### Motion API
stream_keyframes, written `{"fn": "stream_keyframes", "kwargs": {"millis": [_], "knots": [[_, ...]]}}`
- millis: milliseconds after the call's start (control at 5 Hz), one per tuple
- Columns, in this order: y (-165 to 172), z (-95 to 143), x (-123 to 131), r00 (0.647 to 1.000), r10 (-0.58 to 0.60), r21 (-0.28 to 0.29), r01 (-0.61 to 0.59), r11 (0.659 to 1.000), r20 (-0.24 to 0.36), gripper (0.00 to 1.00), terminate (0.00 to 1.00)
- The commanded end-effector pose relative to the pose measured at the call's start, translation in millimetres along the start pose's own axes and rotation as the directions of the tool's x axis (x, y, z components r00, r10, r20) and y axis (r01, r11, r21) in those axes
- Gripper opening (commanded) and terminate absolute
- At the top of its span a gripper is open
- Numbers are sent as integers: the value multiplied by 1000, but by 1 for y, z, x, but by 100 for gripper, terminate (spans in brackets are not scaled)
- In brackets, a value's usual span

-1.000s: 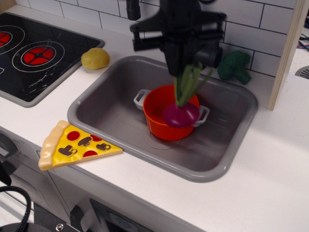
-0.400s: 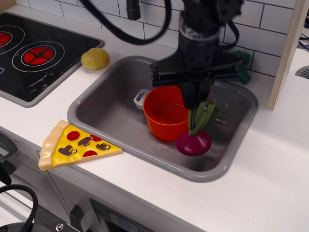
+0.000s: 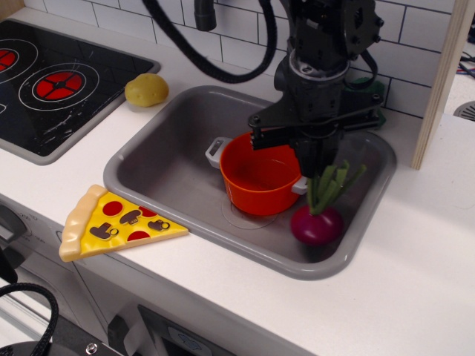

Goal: Take beet from pot sink

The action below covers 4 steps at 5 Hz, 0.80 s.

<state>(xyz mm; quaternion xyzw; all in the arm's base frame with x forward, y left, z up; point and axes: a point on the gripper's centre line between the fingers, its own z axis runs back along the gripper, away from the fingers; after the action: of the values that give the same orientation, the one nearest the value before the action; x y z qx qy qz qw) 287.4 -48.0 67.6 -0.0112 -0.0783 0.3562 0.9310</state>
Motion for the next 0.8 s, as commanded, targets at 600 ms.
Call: {"fn": "stream_keyframes", "kwargs": {"millis": [600], "knots": [[-8,37,21,997,77,-3,-77,997,29,100,0]]}}
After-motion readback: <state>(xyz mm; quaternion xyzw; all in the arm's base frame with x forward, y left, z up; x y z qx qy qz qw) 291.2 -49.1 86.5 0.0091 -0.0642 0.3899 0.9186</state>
